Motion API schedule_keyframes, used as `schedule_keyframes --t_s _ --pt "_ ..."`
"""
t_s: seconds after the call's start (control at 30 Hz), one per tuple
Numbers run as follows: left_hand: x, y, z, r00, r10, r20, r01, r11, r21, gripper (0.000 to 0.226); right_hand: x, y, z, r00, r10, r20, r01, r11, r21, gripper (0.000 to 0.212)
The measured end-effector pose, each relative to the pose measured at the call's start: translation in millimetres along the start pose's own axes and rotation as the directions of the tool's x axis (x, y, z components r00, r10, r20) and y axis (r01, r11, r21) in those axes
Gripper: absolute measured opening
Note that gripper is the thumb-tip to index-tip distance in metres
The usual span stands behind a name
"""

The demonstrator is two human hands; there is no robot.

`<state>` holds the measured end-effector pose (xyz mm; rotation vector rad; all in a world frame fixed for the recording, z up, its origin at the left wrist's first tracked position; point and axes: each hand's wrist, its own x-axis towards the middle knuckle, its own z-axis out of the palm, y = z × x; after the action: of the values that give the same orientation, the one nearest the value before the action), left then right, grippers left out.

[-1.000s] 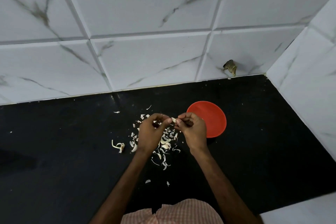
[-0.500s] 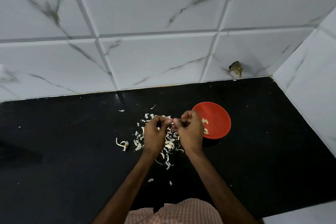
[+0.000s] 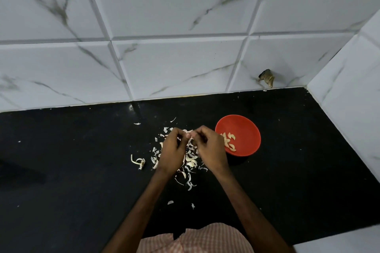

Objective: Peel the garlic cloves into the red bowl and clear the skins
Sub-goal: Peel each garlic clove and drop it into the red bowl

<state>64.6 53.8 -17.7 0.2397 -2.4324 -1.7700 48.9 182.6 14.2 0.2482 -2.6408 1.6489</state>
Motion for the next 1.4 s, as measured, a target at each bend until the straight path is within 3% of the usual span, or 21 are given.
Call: schedule_keyframes --t_s 0.07,0.13,0.27,0.37,0.5,0.67,0.77,0.87,0.97,1.07,1.17,1.3,1.4 --pt "-1.6 4.1 0.2 0.999 -0.001 0.051 0.001 1.0 0.001 0.02 3.8 -0.2 -0.5 0.997 -0.06 0.054 0.071 0.968 -0.239 0.024" --pt "-2.5 7.8 -1.5 0.996 0.025 0.082 -0.025 1.0 -0.011 0.024 4.4 -1.5 0.5 0.993 -0.035 0.116 0.074 0.935 -0.347 0.029" --pt "-1.4 9.8 -14.7 0.981 0.162 0.107 -0.163 0.987 -0.001 0.021 3.4 -11.5 -0.5 0.972 0.162 0.168 -0.157 0.987 -0.04 0.042" --pt "-3.2 10.7 -21.0 0.959 0.251 0.133 -0.258 0.965 0.037 0.019 6.3 -16.5 -8.5 0.887 0.328 0.326 -0.408 0.886 0.219 0.044" --pt "1.7 13.9 -24.1 0.916 0.352 0.193 -0.377 0.919 0.115 0.011 11.5 -17.4 -20.7 0.794 0.414 0.446 -0.548 0.804 0.231 0.041" --pt "4.1 17.6 -26.1 0.87 0.419 0.262 -0.473 0.858 0.2 0.011 18.0 -14.6 -32.2 0.651 0.491 0.579 -0.725 0.629 0.28 0.042" --pt "6.2 18.7 -28.3 0.826 0.483 0.29 -0.551 0.801 0.234 0.01 19.2 -12.6 -36.1 0.625 0.475 0.62 -0.734 0.628 0.259 0.042" --pt "8.9 15.5 -27.3 0.837 0.488 0.247 -0.539 0.811 0.227 0.013 20.4 -8.8 -39.9 0.634 0.43 0.642 -0.706 0.661 0.255 0.042" --pt "11.5 6.5 -24.0 0.889 0.401 0.22 -0.442 0.877 0.189 0.011 20.7 -2.3 -45.8 0.696 0.41 0.589 -0.649 0.71 0.273 0.039" --pt "14.0 -7.5 -22.6 0.954 0.249 0.167 -0.272 0.953 0.136 0.01 21.0 8.3 -49.9 0.779 0.448 0.438 -0.572 0.794 0.205 0.037" --pt "15.1 -22.3 -17.4 0.976 0.146 0.16 -0.171 0.972 0.158 0.012 22.0 29.0 -57.6 0.827 0.477 0.297 -0.528 0.841 0.118 0.037" --pt "14.4 -48.3 -16.8 0.973 0.003 0.233 -0.079 0.944 0.321 0.013 29.1 64.7 -72.0 0.823 0.553 0.13 -0.557 0.83 0.001 0.037" --pt "6.9 -63.7 -16.9 0.971 -0.05 0.233 -0.047 0.919 0.391 0.02 37.1 89.5 -81.5 0.772 0.622 0.131 -0.618 0.783 -0.073 0.035"
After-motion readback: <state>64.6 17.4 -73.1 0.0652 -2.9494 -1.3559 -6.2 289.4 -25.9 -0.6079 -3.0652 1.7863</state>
